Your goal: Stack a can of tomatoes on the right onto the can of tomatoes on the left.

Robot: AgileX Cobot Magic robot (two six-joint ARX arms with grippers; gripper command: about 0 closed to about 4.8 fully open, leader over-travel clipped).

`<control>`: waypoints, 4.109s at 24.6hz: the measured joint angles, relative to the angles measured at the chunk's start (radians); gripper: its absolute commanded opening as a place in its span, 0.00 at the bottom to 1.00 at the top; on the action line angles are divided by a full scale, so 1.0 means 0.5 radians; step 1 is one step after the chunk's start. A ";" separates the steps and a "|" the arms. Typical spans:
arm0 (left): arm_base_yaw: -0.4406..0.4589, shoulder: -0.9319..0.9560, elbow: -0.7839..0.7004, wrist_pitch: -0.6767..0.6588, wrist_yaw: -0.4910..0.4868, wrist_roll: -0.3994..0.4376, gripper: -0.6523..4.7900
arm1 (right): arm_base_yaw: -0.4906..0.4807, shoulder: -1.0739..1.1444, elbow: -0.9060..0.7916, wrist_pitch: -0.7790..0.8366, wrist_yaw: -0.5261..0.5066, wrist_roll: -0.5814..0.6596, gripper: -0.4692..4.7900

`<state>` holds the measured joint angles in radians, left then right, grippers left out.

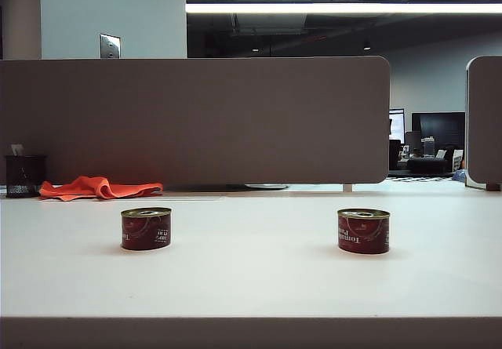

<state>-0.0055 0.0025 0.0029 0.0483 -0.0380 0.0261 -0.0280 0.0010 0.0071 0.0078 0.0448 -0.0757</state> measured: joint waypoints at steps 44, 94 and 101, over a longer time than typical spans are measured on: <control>-0.506 1.353 1.925 -1.050 0.430 0.179 0.11 | 0.350 1.691 2.238 -0.928 -0.143 0.137 0.09; -0.996 1.573 2.184 -1.542 0.159 0.004 0.11 | 0.951 3.384 2.309 -1.221 0.046 0.452 1.00; -0.996 1.573 2.184 -1.565 0.159 0.005 0.11 | 0.951 3.464 2.308 -1.217 0.020 0.467 0.98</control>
<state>-0.5037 0.7891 1.0946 -0.7341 0.0414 0.0284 0.4473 1.7329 1.1610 -0.6006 0.0547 0.1577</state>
